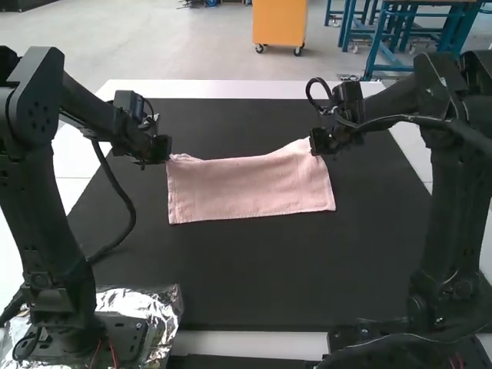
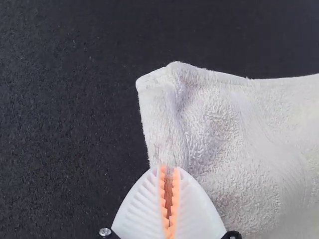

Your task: Fold the towel.

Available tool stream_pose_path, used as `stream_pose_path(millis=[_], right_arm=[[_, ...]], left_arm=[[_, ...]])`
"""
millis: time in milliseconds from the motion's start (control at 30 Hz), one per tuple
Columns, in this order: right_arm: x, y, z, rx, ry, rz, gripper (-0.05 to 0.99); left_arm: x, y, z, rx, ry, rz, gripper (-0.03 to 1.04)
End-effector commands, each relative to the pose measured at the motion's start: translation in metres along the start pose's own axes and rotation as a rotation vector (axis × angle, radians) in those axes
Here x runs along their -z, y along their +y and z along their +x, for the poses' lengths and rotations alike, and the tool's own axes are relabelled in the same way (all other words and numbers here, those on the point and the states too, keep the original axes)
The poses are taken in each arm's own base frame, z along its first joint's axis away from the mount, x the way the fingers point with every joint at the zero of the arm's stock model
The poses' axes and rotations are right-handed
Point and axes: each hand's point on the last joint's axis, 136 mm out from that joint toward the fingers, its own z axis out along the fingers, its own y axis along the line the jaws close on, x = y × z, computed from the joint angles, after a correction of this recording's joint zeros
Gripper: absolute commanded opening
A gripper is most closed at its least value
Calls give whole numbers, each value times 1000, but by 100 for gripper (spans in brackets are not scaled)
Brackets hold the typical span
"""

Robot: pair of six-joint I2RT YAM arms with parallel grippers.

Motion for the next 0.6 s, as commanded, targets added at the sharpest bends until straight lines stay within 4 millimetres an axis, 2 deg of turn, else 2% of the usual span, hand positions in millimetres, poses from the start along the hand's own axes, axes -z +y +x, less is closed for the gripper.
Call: stream_pose_path(millis=[0,133,333,567], right_arm=[[19,-7,-4,-22,-25,-5,-2],[29,-7,11,-32,4,-22,-2],[47,-11,18,-41,5,-23,-2],[62,-8,39,-58,31,-29,-2]], left_arm=[[15,-5,-7,-28,-31,3,3],[26,-8,-3,-26,-23,1,3],[45,-17,5,-22,-5,5,3],[59,-29,32,-36,27,10,3]])
